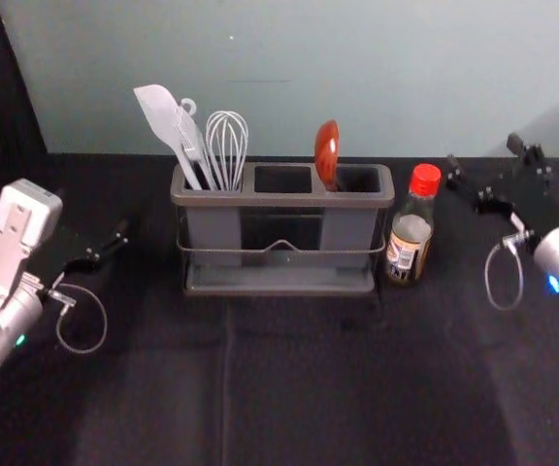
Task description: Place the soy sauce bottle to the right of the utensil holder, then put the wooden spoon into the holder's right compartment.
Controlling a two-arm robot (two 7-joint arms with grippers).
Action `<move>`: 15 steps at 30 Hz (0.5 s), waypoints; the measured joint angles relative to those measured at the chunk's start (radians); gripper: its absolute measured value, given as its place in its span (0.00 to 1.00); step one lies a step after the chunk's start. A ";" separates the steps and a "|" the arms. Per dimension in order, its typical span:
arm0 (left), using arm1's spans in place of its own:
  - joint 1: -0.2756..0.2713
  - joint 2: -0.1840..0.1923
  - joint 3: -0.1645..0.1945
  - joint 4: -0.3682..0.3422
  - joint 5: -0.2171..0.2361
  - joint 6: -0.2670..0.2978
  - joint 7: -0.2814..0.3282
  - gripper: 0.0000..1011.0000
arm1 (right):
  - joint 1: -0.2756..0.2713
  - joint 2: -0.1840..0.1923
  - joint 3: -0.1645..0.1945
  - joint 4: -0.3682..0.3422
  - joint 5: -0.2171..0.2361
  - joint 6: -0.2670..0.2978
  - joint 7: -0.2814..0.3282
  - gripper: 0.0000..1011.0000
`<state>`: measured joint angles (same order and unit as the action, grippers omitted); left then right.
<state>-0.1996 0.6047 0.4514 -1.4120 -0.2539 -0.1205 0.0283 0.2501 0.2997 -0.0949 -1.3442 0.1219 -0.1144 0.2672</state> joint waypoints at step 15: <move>0.000 0.000 0.000 0.000 0.000 0.000 0.000 0.99 | -0.071 0.016 0.012 -0.031 0.009 0.013 0.000 0.99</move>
<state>-0.1995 0.6047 0.4514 -1.4120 -0.2539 -0.1205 0.0283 0.1794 0.3154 -0.0824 -1.3753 0.1310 -0.1015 0.2671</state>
